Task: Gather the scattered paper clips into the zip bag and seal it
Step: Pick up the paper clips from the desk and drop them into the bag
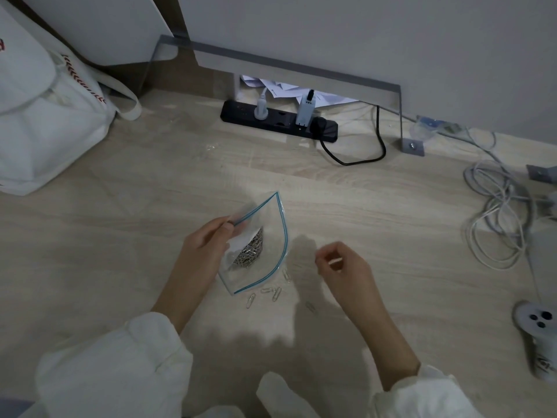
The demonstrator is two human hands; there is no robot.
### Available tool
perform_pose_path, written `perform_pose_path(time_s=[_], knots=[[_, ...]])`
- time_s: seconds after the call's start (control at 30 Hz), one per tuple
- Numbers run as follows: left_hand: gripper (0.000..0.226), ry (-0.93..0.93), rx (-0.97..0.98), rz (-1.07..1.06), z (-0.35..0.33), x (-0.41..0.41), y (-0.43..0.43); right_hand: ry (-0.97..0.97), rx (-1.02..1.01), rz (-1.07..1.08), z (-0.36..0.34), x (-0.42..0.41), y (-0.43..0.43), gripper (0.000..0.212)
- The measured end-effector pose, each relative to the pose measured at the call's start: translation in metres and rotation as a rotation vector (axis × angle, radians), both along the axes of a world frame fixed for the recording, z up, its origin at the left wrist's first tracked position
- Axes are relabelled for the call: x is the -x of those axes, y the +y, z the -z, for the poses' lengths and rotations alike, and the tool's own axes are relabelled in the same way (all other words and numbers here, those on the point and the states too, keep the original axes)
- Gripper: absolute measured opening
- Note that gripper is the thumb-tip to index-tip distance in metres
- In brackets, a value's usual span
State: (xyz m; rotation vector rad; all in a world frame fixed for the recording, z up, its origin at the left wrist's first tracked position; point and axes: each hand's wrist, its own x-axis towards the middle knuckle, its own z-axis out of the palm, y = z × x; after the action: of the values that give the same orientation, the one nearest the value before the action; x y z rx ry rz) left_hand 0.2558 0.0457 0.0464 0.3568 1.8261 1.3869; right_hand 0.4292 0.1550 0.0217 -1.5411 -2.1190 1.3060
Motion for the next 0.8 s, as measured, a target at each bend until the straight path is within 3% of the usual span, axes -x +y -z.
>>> perform_pose_path(time_s=[0.13, 0.23, 0.37, 0.6, 0.67, 0.8], knots=[[0.023, 0.005, 0.0, 0.013, -0.002, -0.002, 0.0, -0.391, 0.029, -0.188, 0.056, -0.029, -0.017, 0.009], [0.024, 0.005, 0.005, 0.011, -0.004, -0.001, 0.0, -0.473, 0.011, -0.23, 0.075, -0.036, -0.036, 0.025], [0.024, 0.007, 0.007, 0.026, -0.003, 0.0, 0.0, -0.441, -0.084, -0.163, 0.08, -0.029, -0.048, 0.02], [0.028, 0.017, 0.003, 0.023, 0.0, 0.002, -0.003, -0.202, -0.048, 0.029, 0.085, 0.005, -0.028, 0.013], [0.019, 0.018, 0.001, 0.01, 0.003, 0.003, -0.003, -0.142, -0.042, -0.007, 0.089, 0.013, -0.023, 0.009], [0.026, 0.018, -0.003, 0.0, 0.005, 0.004, -0.005, -0.142, -0.02, -0.262, 0.093, 0.022, -0.02, 0.013]])
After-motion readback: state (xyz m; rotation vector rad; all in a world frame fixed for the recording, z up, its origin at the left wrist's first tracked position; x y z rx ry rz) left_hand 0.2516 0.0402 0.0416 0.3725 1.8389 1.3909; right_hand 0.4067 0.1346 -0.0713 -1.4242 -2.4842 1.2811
